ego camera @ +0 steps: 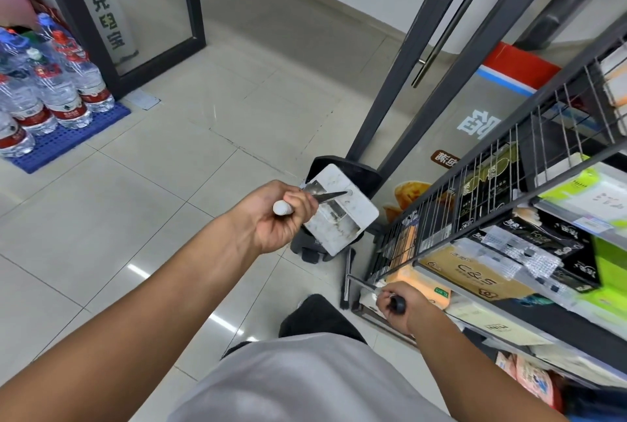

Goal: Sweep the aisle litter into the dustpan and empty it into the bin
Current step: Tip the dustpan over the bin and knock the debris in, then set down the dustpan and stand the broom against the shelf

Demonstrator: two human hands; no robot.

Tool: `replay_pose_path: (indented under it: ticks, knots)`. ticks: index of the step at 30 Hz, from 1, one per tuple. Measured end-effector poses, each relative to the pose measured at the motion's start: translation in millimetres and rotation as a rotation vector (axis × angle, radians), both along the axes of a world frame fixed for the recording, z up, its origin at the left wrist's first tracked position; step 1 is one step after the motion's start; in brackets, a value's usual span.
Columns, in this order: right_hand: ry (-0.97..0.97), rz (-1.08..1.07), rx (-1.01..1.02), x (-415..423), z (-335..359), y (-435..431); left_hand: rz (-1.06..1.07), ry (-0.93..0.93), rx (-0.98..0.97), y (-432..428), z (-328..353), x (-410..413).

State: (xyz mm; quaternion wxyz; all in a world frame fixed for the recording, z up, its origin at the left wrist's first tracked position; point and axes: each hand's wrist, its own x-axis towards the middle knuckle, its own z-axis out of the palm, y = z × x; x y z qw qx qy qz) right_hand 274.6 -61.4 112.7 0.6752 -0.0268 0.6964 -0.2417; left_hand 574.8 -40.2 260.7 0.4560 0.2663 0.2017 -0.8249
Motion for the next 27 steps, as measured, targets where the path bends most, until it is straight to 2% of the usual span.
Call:
replay_pose_path:
  ticks: [4, 10, 14, 18, 21, 27]
  knots:
    - [-0.142, -0.151, 0.004, -12, 17, -14, 0.041, 0.0, 0.037, 8, 3, -17]
    - [-0.209, -0.163, 0.028, -34, 42, -12, 0.095, -0.082, 0.109, 20, -17, -66]
    - [-0.298, -0.223, -0.002, -62, 57, 21, 0.12, -0.1, 0.155, 27, -31, -103]
    - [-0.373, -0.355, -0.026, -126, 76, 87, 0.033, -0.291, 0.205, 50, -45, -160]
    - [-0.356, -0.286, -0.046, -178, 84, 133, -0.047, -0.393, 0.248, 69, -56, -202]
    - [-0.151, -0.062, -0.077, -249, 103, 183, -0.006, -0.281, 0.472, 98, -106, -261]
